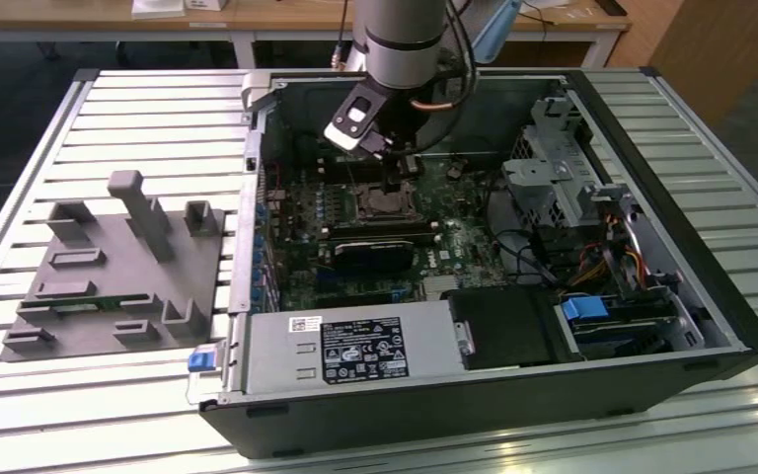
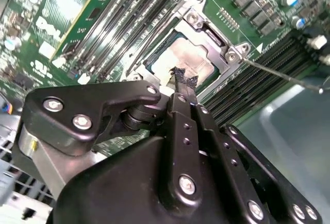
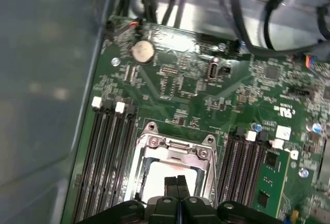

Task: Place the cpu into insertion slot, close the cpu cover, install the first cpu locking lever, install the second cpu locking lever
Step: 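Close the cpu cover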

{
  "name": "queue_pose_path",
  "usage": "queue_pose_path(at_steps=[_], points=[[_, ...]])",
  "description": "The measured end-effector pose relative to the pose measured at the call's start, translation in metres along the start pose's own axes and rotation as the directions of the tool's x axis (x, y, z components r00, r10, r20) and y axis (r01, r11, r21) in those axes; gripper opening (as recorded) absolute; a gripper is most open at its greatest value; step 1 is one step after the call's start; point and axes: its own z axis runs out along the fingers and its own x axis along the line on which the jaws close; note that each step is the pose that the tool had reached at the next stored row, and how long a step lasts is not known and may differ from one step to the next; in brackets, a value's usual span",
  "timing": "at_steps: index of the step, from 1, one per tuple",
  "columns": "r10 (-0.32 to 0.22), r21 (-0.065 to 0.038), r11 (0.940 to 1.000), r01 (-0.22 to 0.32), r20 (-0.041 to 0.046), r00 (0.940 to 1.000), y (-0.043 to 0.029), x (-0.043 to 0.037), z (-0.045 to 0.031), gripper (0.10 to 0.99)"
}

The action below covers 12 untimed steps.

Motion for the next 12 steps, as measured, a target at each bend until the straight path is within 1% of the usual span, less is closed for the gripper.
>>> queue_pose_path(at_steps=[3, 6, 8, 12], points=[[-0.056, 0.000, 0.9985, 0.056, -0.0016, 0.9985, 0.0000, 0.0000, 0.0001, 0.106], [-0.109, 0.000, 0.9940, 0.109, -0.0030, 0.9940, 0.0000, 0.0000, 0.0002, 0.106], [-0.145, 0.000, 0.9894, 0.145, -0.0040, 0.9894, 0.0000, 0.0000, 0.0002, 0.106], [-0.217, 0.000, 0.9761, 0.217, -0.0060, 0.9761, 0.0000, 0.0000, 0.0004, 0.106]])
